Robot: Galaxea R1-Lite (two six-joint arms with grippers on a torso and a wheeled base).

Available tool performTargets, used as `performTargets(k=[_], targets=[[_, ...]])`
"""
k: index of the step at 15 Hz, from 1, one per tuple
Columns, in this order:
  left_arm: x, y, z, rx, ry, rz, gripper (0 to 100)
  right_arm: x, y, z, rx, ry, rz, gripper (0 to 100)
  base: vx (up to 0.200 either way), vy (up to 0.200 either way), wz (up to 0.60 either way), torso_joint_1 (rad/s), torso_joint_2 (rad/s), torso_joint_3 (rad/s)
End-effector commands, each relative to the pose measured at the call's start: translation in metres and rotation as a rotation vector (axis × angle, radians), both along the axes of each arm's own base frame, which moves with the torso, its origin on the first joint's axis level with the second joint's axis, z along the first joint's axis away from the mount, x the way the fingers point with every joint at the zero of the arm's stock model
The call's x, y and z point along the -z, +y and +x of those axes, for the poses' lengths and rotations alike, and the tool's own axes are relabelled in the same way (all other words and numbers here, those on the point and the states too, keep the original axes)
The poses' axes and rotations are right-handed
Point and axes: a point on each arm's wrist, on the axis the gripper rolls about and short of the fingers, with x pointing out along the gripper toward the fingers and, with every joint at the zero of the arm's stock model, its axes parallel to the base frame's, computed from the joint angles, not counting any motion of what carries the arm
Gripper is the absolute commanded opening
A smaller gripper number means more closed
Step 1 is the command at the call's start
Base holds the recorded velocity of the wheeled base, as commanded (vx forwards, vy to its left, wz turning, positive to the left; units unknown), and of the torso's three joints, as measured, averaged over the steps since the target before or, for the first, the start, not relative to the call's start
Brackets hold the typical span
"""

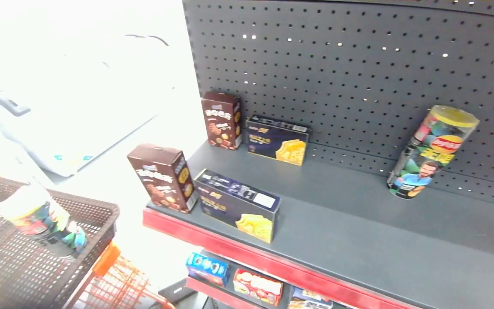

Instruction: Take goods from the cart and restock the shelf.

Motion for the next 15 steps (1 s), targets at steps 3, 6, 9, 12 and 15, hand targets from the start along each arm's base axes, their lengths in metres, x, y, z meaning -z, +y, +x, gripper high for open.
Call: performTargets(k=[3, 6, 9, 12, 15], targets=[[0.0, 0.0, 0.0, 0.004, -0.001, 0.003, 100, 0.0, 0.0, 0.0, -0.001, 0.0, 0.0, 100, 0.0, 0.0, 0.0, 0.0, 0.0, 0.0], [0.0, 0.0, 0.0, 0.006, -0.001, 0.004, 100, 0.0, 0.0, 0.0, -0.001, 0.0, 0.0, 100, 0.0, 0.0, 0.0, 0.0, 0.0, 0.0], [0.0, 0.0, 0.0, -0.005, -0.002, 0.003, 100, 0.0, 0.0, 0.0, -0.001, 0.0, 0.0, 100, 0.0, 0.0, 0.0, 0.0, 0.0, 0.0], [-0.037, 0.002, -0.001, -0.089, 0.037, 0.061, 100, 0.0, 0.0, 0.0, -0.001, 0.0, 0.0, 100, 0.0, 0.0, 0.0, 0.0, 0.0, 0.0], [-0.079, 0.002, 0.026, -0.096, 0.182, 0.066, 100, 0.0, 0.0, 0.0, -0.001, 0.0, 0.0, 100, 0.0, 0.0, 0.0, 0.0, 0.0, 0.0]])
